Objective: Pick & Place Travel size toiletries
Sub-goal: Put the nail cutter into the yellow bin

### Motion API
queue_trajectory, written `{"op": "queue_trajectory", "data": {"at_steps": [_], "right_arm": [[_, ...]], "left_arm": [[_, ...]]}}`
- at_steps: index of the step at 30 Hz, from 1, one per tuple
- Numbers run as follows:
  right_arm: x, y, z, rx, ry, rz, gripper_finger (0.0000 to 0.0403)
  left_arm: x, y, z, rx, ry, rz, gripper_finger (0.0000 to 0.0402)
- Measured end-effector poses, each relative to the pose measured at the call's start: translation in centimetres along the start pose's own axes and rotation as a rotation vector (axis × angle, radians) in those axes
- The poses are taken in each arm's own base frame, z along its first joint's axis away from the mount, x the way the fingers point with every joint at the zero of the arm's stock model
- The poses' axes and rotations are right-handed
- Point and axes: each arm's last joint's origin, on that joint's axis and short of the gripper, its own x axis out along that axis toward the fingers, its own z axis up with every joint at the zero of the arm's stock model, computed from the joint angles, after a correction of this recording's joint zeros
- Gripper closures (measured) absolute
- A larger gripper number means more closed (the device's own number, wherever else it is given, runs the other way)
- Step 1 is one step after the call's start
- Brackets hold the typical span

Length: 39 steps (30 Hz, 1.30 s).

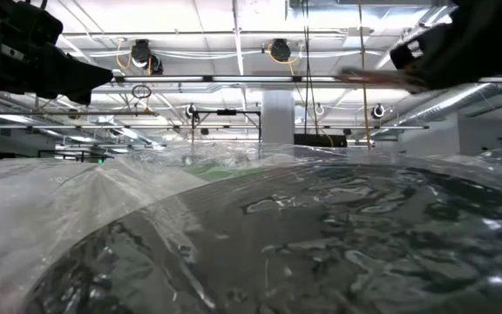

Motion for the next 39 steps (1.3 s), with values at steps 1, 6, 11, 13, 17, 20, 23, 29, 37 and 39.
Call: {"op": "queue_trajectory", "data": {"at_steps": [1,6,11,13,17,20,23,29,37,39], "right_arm": [[-0.3,-0.5,0.4,0.001,-0.02,-0.026,0.0354],[-1.1,-4.3,1.7,0.06,-0.081,-0.169,0.0354],[-1.3,-11.1,2.2,0.165,-0.115,-0.341,0.0355],[-1.6,-14.4,2.5,0.221,-0.121,-0.417,0.0355],[-2.7,-21.0,2.3,0.326,-0.118,-0.571,0.0355],[-3.0,-25.0,1.0,0.397,-0.078,-0.62,0.0355],[-2.9,-27.9,-0.7,0.458,-0.045,-0.656,0.0355],[-1.8,-30.6,-3.8,0.532,0.009,-0.688,0.0355],[-1.2,-31.0,-4.6,0.545,0.026,-0.694,0.0338],[-1.3,-31.0,-4.6,0.545,0.027,-0.694,0.0337]], "left_arm": [[0.0,0.0,0.0,0.0,0.0,0.0,0.0396],[0.0,0.0,0.0,0.0,0.0,0.0,0.0396],[0.0,0.0,0.0,0.0,0.0,0.0,0.0396],[0.0,0.0,0.0,0.0,0.0,0.0,0.0396],[0.0,0.0,0.0,0.0,0.0,0.0,0.0396],[0.0,0.0,0.0,0.0,0.0,0.0,0.0396],[0.0,0.0,0.0,0.0,0.001,0.0,0.0396],[0.0,0.0,0.0,0.0,0.0,0.0,0.0396],[0.0,0.0,0.0,0.0,0.0,0.0,0.0396],[0.0,0.0,0.0,0.0,0.0,0.001,0.0396]]}}
